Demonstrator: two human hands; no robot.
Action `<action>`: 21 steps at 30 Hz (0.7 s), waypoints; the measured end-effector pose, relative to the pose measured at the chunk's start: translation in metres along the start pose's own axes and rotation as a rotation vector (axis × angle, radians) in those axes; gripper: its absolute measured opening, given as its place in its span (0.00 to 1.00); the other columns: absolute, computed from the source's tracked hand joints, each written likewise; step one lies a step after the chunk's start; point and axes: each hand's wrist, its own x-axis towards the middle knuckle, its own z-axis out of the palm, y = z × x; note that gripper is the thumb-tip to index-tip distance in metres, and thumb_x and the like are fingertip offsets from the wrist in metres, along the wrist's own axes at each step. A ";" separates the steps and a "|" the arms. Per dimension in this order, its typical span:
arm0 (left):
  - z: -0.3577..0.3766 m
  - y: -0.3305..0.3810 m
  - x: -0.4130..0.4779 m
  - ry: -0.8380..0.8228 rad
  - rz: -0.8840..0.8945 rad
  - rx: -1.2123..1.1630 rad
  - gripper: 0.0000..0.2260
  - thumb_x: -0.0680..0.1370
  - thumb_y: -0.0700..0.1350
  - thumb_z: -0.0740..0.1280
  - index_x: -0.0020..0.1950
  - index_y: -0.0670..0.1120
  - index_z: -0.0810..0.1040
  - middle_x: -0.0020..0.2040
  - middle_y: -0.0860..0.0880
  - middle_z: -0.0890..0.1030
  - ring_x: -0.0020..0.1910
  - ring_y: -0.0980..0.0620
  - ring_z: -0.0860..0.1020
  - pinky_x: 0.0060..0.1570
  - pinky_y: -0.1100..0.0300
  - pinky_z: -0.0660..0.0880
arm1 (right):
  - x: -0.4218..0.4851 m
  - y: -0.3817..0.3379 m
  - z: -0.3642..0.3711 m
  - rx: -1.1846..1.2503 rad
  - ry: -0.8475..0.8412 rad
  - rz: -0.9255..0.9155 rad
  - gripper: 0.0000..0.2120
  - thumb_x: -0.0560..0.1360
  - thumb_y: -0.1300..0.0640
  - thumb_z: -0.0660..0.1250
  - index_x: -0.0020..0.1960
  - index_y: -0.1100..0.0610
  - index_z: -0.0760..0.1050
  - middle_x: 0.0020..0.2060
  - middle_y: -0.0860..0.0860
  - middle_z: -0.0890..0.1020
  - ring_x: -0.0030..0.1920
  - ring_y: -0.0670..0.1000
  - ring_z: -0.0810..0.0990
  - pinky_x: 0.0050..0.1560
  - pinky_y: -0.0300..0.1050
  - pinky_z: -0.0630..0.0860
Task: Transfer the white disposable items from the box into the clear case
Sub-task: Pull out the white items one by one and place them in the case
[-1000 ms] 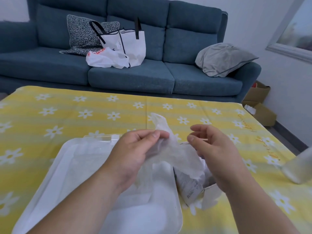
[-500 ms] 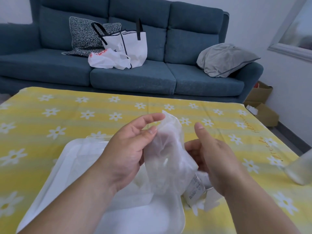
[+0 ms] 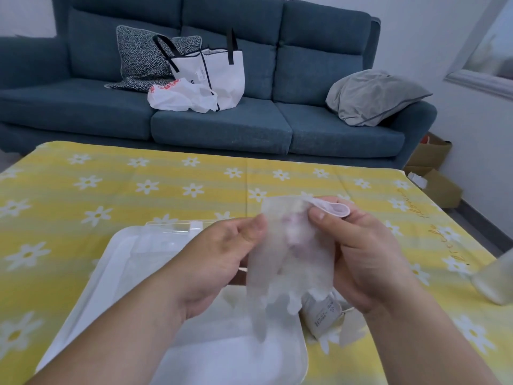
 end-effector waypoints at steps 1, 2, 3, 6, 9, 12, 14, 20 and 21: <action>-0.002 -0.001 0.000 -0.028 0.000 -0.013 0.26 0.70 0.66 0.69 0.52 0.45 0.85 0.46 0.45 0.86 0.42 0.49 0.83 0.41 0.57 0.80 | -0.001 0.000 0.000 0.000 -0.024 0.008 0.05 0.70 0.63 0.67 0.42 0.60 0.82 0.40 0.60 0.84 0.38 0.56 0.83 0.41 0.49 0.81; -0.003 -0.002 0.000 -0.054 -0.008 -0.033 0.30 0.65 0.67 0.73 0.52 0.44 0.84 0.45 0.45 0.86 0.42 0.49 0.83 0.40 0.57 0.79 | -0.002 0.001 0.001 -0.002 -0.046 0.023 0.07 0.70 0.63 0.67 0.45 0.60 0.83 0.42 0.62 0.84 0.40 0.57 0.83 0.43 0.50 0.82; -0.005 -0.003 0.000 -0.081 -0.021 -0.051 0.35 0.61 0.68 0.76 0.55 0.43 0.84 0.46 0.45 0.86 0.43 0.49 0.84 0.39 0.58 0.79 | -0.002 0.001 0.002 -0.005 -0.065 0.037 0.09 0.70 0.64 0.66 0.48 0.62 0.83 0.43 0.63 0.84 0.41 0.58 0.84 0.43 0.51 0.82; -0.008 -0.005 -0.001 -0.151 -0.092 -0.072 0.43 0.54 0.68 0.79 0.62 0.45 0.81 0.57 0.41 0.84 0.55 0.45 0.83 0.49 0.54 0.79 | -0.004 0.001 0.005 -0.040 -0.126 0.059 0.10 0.69 0.65 0.66 0.48 0.63 0.84 0.41 0.62 0.85 0.38 0.57 0.84 0.37 0.49 0.83; -0.006 -0.002 -0.004 -0.185 -0.146 -0.105 0.30 0.66 0.58 0.77 0.64 0.45 0.81 0.62 0.41 0.83 0.62 0.42 0.81 0.63 0.45 0.76 | -0.005 0.001 0.005 -0.124 -0.157 0.064 0.08 0.69 0.65 0.68 0.44 0.61 0.85 0.39 0.61 0.85 0.38 0.56 0.84 0.38 0.48 0.82; -0.006 0.001 -0.006 -0.159 -0.200 -0.109 0.17 0.76 0.50 0.72 0.61 0.41 0.82 0.60 0.38 0.83 0.61 0.37 0.80 0.64 0.39 0.74 | -0.004 -0.002 0.003 -0.213 -0.098 0.029 0.06 0.67 0.66 0.72 0.43 0.61 0.86 0.38 0.59 0.85 0.37 0.54 0.83 0.37 0.46 0.80; -0.008 0.006 -0.008 -0.087 -0.180 -0.125 0.17 0.74 0.49 0.69 0.55 0.39 0.84 0.56 0.37 0.84 0.56 0.38 0.82 0.58 0.43 0.77 | -0.001 -0.006 -0.005 -0.225 0.098 0.001 0.05 0.69 0.67 0.71 0.44 0.62 0.84 0.37 0.59 0.85 0.36 0.55 0.83 0.40 0.48 0.81; -0.021 0.016 -0.002 0.163 0.079 -0.423 0.13 0.72 0.46 0.67 0.49 0.40 0.87 0.52 0.41 0.86 0.49 0.47 0.86 0.47 0.55 0.83 | 0.007 -0.007 -0.044 -1.166 0.557 0.039 0.10 0.72 0.63 0.67 0.39 0.51 0.83 0.34 0.49 0.84 0.36 0.54 0.83 0.38 0.46 0.80; -0.023 0.017 -0.001 0.180 0.099 -0.456 0.13 0.72 0.45 0.66 0.50 0.40 0.87 0.52 0.41 0.86 0.49 0.47 0.85 0.48 0.55 0.83 | 0.008 -0.005 -0.046 -1.292 0.530 0.096 0.08 0.72 0.60 0.67 0.39 0.50 0.82 0.33 0.48 0.83 0.33 0.53 0.81 0.32 0.43 0.75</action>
